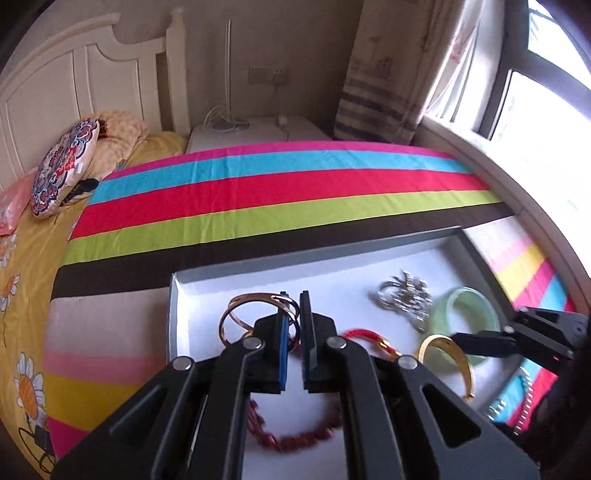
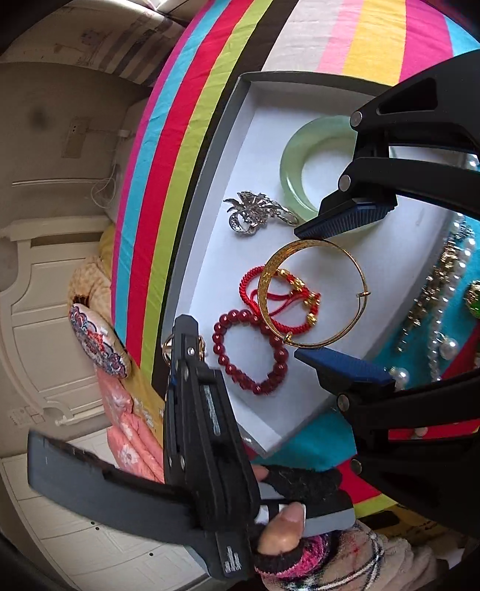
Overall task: Organize jewelry
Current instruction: 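Lower the gold bangle into the box with the right tool while the left tool releases the ring there, then withdraw both tools from the box toward the remaining jewelry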
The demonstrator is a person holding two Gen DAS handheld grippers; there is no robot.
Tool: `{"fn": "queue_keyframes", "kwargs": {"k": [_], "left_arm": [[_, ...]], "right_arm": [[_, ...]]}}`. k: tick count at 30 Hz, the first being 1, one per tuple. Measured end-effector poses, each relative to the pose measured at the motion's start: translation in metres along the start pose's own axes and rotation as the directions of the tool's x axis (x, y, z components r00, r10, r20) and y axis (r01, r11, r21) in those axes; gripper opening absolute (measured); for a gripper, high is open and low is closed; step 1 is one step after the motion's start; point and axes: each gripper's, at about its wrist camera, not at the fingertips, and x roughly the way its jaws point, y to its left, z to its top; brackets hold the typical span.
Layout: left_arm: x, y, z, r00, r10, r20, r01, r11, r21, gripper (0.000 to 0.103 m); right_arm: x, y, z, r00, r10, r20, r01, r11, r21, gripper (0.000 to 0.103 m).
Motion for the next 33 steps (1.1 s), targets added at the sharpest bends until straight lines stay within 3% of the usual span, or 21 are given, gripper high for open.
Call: {"fn": "queue_keyframes", "kwargs": {"k": [11, 13, 14, 16, 20, 22, 25, 27, 29, 33], "left_arm": [[0.035, 0.011, 0.017, 0.996, 0.044, -0.082, -0.044, 0.999, 0.006, 0.010], [0.035, 0.011, 0.017, 0.995, 0.049, -0.085, -0.049, 0.999, 0.002, 0.023], [0.034, 0.011, 0.017, 0.996, 0.047, -0.081, -0.047, 0.999, -0.003, 0.041], [0.029, 0.013, 0.015, 0.997, 0.038, -0.064, -0.039, 0.999, -0.013, 0.063], [0.008, 0.013, 0.012, 1.000, 0.016, -0.010, -0.017, 0.999, -0.028, 0.087], [-0.008, 0.010, 0.008, 0.999, 0.027, 0.027, -0.027, 0.999, -0.021, 0.092], [-0.044, 0.002, -0.005, 0.987, 0.095, 0.126, -0.097, 0.995, 0.008, 0.101], [-0.074, -0.002, -0.021, 0.965, 0.156, 0.211, -0.160, 0.987, 0.004, 0.101], [-0.096, -0.004, -0.039, 0.949, 0.178, 0.260, -0.179, 0.984, -0.022, 0.101], [-0.118, -0.005, -0.078, 0.941, 0.207, 0.267, -0.195, 0.978, -0.070, 0.101]], "right_arm": [[0.016, 0.004, 0.000, 0.999, -0.044, -0.005, 0.044, 0.999, -0.004, 0.059], [0.015, 0.003, -0.003, 0.999, -0.036, -0.001, 0.036, 0.999, 0.007, 0.059], [0.014, 0.003, -0.005, 1.000, -0.031, 0.002, 0.031, 0.999, 0.011, 0.060], [0.010, 0.002, -0.006, 1.000, -0.012, 0.007, 0.012, 1.000, 0.011, 0.065], [-0.006, 0.002, -0.008, 0.999, -0.014, 0.043, 0.014, 1.000, 0.016, 0.080], [-0.024, -0.001, -0.010, 0.996, -0.020, 0.083, 0.018, 1.000, 0.026, 0.080], [-0.056, -0.012, -0.019, 0.988, -0.026, 0.152, 0.019, 0.999, 0.047, 0.081], [-0.076, -0.019, -0.027, 0.980, -0.057, 0.191, 0.047, 0.997, 0.055, 0.087], [-0.096, -0.028, -0.041, 0.968, -0.110, 0.224, 0.098, 0.993, 0.061, 0.087], [-0.111, -0.046, -0.068, 0.957, -0.176, 0.231, 0.159, 0.983, 0.089, 0.087]]}}
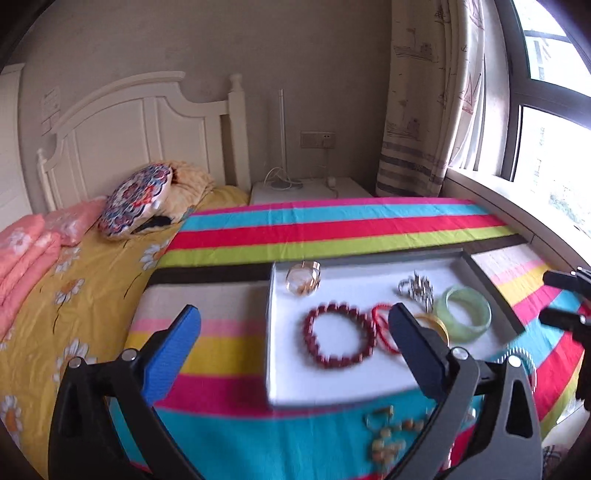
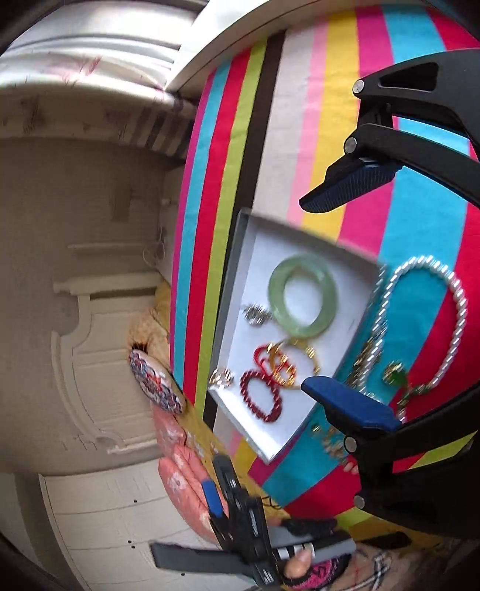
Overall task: Organize jewelry
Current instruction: 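Withdraw both tools from the box toward the remaining jewelry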
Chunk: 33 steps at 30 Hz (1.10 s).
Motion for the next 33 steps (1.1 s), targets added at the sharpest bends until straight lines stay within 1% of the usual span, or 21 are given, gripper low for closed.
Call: {"fn": "queue_keyframes", "kwargs": {"k": [3, 6, 8, 9, 12, 14, 16, 19, 20, 21, 23, 25, 29, 31, 33], "left_arm": [[-0.014, 0.000, -0.027, 0.998, 0.055, -0.005, -0.055, 0.998, 0.001, 0.101], [-0.020, 0.000, -0.050, 0.996, 0.080, -0.026, -0.080, 0.997, 0.017, 0.101], [-0.021, 0.003, -0.064, 0.994, 0.097, -0.050, -0.097, 0.995, 0.010, 0.101], [-0.019, 0.005, -0.068, 0.993, 0.097, -0.060, -0.098, 0.995, 0.000, 0.101], [-0.013, 0.014, -0.079, 0.992, 0.072, -0.102, -0.079, 0.995, -0.062, 0.101], [-0.012, 0.018, -0.082, 0.992, 0.061, -0.109, -0.070, 0.994, -0.081, 0.101], [-0.014, 0.017, -0.085, 0.993, 0.059, -0.103, -0.067, 0.995, -0.074, 0.101], [-0.014, 0.013, -0.089, 0.993, 0.055, -0.108, -0.061, 0.997, -0.053, 0.101], [-0.013, 0.013, -0.092, 0.992, 0.042, -0.116, -0.048, 0.997, -0.052, 0.101], [-0.012, 0.012, -0.095, 0.992, 0.025, -0.123, -0.032, 0.998, -0.056, 0.101], [-0.013, 0.012, -0.099, 0.992, -0.008, -0.127, -0.001, 0.998, -0.070, 0.101], [-0.016, 0.012, -0.102, 0.992, -0.035, -0.123, 0.026, 0.997, -0.075, 0.101], [-0.025, 0.008, -0.104, 0.993, -0.063, -0.104, 0.058, 0.997, -0.056, 0.101], [-0.027, 0.007, -0.105, 0.992, -0.071, -0.102, 0.066, 0.997, -0.051, 0.101], [-0.028, 0.007, -0.107, 0.992, -0.079, -0.099, 0.075, 0.996, -0.051, 0.101]], "right_arm": [[-0.004, -0.014, -0.023, 0.999, -0.027, -0.024, 0.028, 0.999, 0.026, 0.087], [-0.007, -0.030, -0.051, 0.997, -0.025, -0.069, 0.032, 0.995, 0.093, 0.087], [-0.005, -0.037, -0.059, 0.996, -0.014, -0.093, 0.025, 0.992, 0.122, 0.087], [-0.006, -0.038, -0.063, 0.995, -0.023, -0.101, 0.035, 0.992, 0.124, 0.087], [-0.005, -0.036, -0.068, 0.992, -0.010, -0.127, 0.025, 0.992, 0.121, 0.087], [-0.002, -0.032, -0.067, 0.991, 0.007, -0.132, 0.010, 0.992, 0.129, 0.086], [-0.005, -0.024, -0.067, 0.994, 0.028, -0.109, -0.015, 0.993, 0.115, 0.078], [-0.002, -0.006, -0.062, 0.995, 0.002, -0.100, 0.002, 0.999, 0.043, 0.070], [0.000, 0.000, -0.061, 0.995, 0.006, -0.098, -0.004, 1.000, 0.022, 0.063], [0.001, 0.006, -0.059, 0.995, 0.015, -0.094, -0.015, 1.000, 0.002, 0.059], [0.003, 0.021, -0.057, 0.995, 0.039, -0.090, -0.043, 0.998, -0.047, 0.058], [0.005, 0.034, -0.055, 0.994, 0.041, -0.103, -0.051, 0.994, -0.097, 0.058], [0.002, 0.036, -0.059, 0.987, 0.079, -0.139, -0.094, 0.990, -0.108, 0.058], [-0.002, 0.028, -0.063, 0.990, 0.035, -0.137, -0.049, 0.994, -0.100, 0.058], [-0.003, 0.016, -0.068, 0.990, 0.007, -0.142, -0.016, 0.998, -0.062, 0.058]]}}
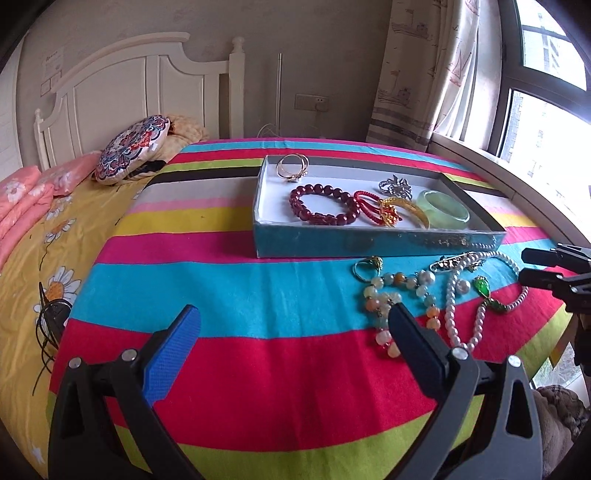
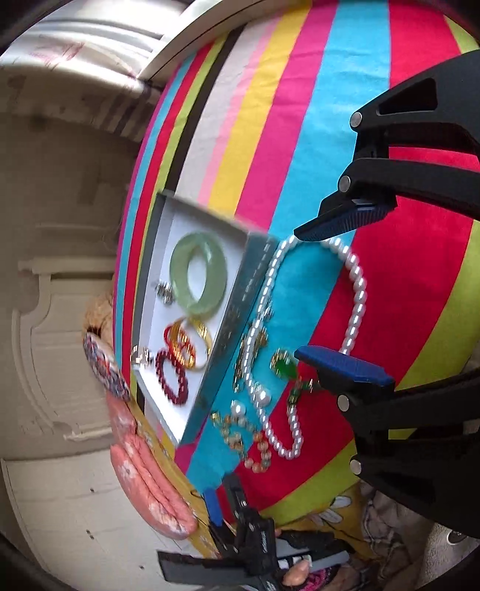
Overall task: Organize jewelry
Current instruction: 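Withdraw both tools from the box toward the remaining jewelry, then grasp the agate bead bracelet with the left tool while the right tool grasps the pearl necklace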
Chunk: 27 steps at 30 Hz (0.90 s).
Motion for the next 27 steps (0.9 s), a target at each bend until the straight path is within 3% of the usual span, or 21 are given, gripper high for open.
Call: {"fn": "queue_keyframes", "kwargs": {"k": [4, 9, 10, 13, 15, 16, 20, 23, 27], "left_arm": [[0.000, -0.004, -0.002, 0.999, -0.033, -0.002, 0.033, 0.999, 0.000, 0.101], [-0.001, -0.012, -0.002, 0.999, -0.034, 0.007, 0.034, 0.999, 0.023, 0.100], [-0.001, -0.013, -0.002, 0.999, -0.036, 0.010, 0.036, 0.999, 0.026, 0.100], [-0.001, -0.014, -0.003, 0.999, -0.041, 0.011, 0.041, 0.998, 0.038, 0.100], [0.000, -0.018, -0.003, 0.999, -0.047, 0.002, 0.047, 0.998, 0.050, 0.094], [0.001, -0.018, -0.003, 0.999, -0.053, -0.003, 0.053, 0.997, 0.053, 0.092], [0.001, -0.023, -0.004, 0.995, -0.096, -0.021, 0.097, 0.993, 0.068, 0.078], [0.002, -0.028, -0.004, 0.993, -0.112, -0.029, 0.114, 0.991, 0.076, 0.077], [0.005, -0.037, -0.003, 0.985, -0.164, -0.053, 0.168, 0.982, 0.087, 0.066]], "right_arm": [[0.007, -0.021, -0.004, 0.997, -0.072, -0.029, 0.073, 0.996, 0.051, 0.058], [0.018, -0.026, -0.001, 0.994, -0.097, -0.057, 0.100, 0.993, 0.056, 0.057], [0.020, -0.024, 0.000, 0.993, -0.103, -0.059, 0.106, 0.993, 0.047, 0.053], [0.020, -0.013, 0.002, 0.995, -0.080, -0.059, 0.081, 0.997, 0.013, 0.029], [0.019, -0.004, 0.000, 0.996, -0.066, -0.053, 0.065, 0.998, -0.022, 0.009], [0.019, 0.000, 0.000, 0.996, -0.069, -0.050, 0.067, 0.997, -0.032, 0.009], [0.008, 0.012, -0.001, 0.991, -0.124, 0.042, 0.127, 0.989, -0.079, 0.009], [-0.008, 0.018, 0.009, 0.970, -0.201, 0.136, 0.217, 0.969, -0.117, 0.009], [-0.030, 0.029, 0.022, 0.937, -0.243, 0.253, 0.284, 0.948, -0.141, 0.009]]}}
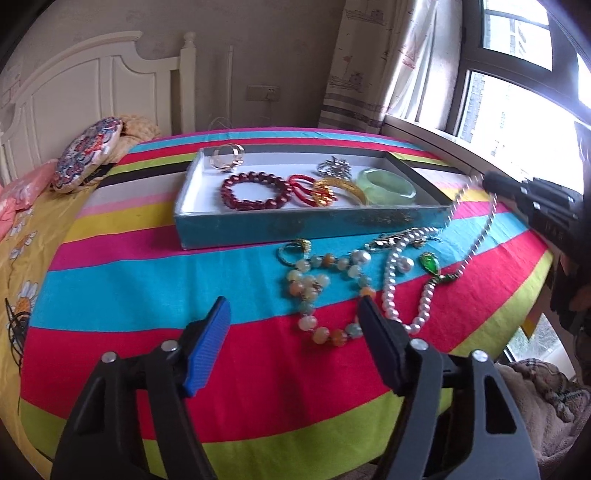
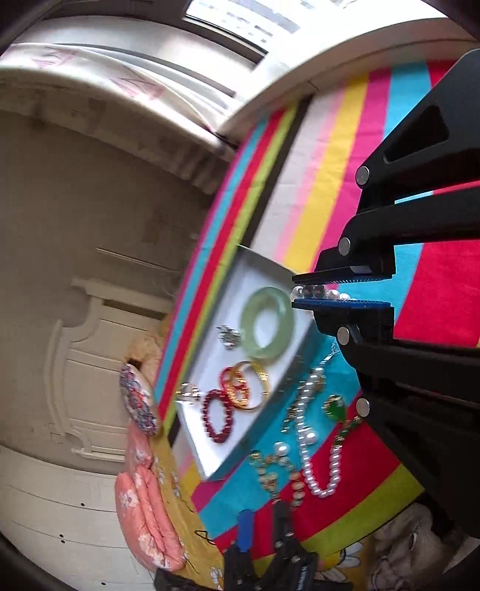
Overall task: Organize jewelry
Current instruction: 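Grasp the agate bead bracelet with the left tool while the right tool grasps the pearl necklace, then lift the pearl necklace high with the right tool while the left tool lifts the bead bracelet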
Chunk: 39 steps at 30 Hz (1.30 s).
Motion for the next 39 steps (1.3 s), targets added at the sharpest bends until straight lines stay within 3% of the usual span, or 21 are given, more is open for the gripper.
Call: {"fn": "queue_keyframes", "kwargs": {"k": [4, 8, 10, 12, 15, 17, 21, 22, 23, 37, 38, 39], "left_arm": [[-0.002, -0.018, 0.000, 0.998, -0.059, -0.001, 0.059, 0.996, 0.064, 0.061], [0.010, -0.009, 0.006, 0.999, -0.033, -0.028, 0.034, 0.999, 0.020, 0.060], [0.016, 0.004, 0.011, 0.998, -0.045, -0.040, 0.043, 0.998, -0.044, 0.052], [0.023, 0.014, 0.017, 0.997, -0.052, -0.058, 0.046, 0.995, -0.094, 0.034], [0.027, 0.008, 0.022, 0.997, -0.005, -0.082, 0.001, 0.999, -0.041, 0.031], [0.028, 0.000, 0.021, 0.995, -0.012, -0.099, 0.011, 1.000, -0.010, 0.031], [0.028, -0.019, 0.017, 0.993, 0.062, -0.099, -0.053, 0.994, 0.095, 0.031], [0.028, -0.019, 0.017, 0.993, 0.064, -0.099, -0.055, 0.994, 0.095, 0.029], [0.028, -0.017, 0.017, 0.993, 0.064, -0.098, -0.055, 0.995, 0.088, 0.019], [0.022, -0.016, 0.014, 0.996, 0.059, -0.065, -0.054, 0.996, 0.073, 0.015], [0.019, -0.017, 0.015, 0.997, 0.060, -0.048, -0.057, 0.995, 0.077, 0.001], [0.016, -0.017, 0.017, 0.997, 0.064, -0.038, -0.060, 0.995, 0.080, 0.000]], "right_arm": [[-0.005, 0.003, 0.007, 1.000, 0.002, 0.028, -0.002, 1.000, -0.013, 0.009], [-0.005, 0.006, 0.005, 1.000, 0.015, 0.022, -0.015, 1.000, -0.004, 0.009], [-0.005, 0.006, 0.004, 1.000, 0.015, 0.019, -0.015, 1.000, 0.001, 0.009], [-0.006, 0.005, 0.004, 1.000, 0.018, 0.019, -0.018, 1.000, 0.009, 0.009], [-0.006, 0.004, 0.003, 1.000, 0.018, 0.023, -0.019, 1.000, 0.021, 0.009], [-0.007, 0.005, 0.003, 0.999, 0.016, 0.029, -0.017, 1.000, 0.024, 0.009], [-0.009, 0.006, 0.004, 0.999, 0.015, 0.039, -0.016, 1.000, 0.024, 0.009], [-0.010, 0.006, 0.005, 0.999, 0.017, 0.040, -0.018, 1.000, 0.024, 0.009], [-0.010, 0.007, 0.005, 0.999, 0.018, 0.040, -0.018, 1.000, 0.023, 0.009], [-0.020, 0.008, 0.010, 0.997, 0.008, 0.083, -0.010, 1.000, 0.026, 0.009], [-0.022, 0.008, 0.011, 0.996, 0.005, 0.090, -0.008, 1.000, 0.026, 0.009], [-0.025, 0.008, 0.013, 0.995, 0.002, 0.102, -0.005, 1.000, 0.026, 0.009]]}}
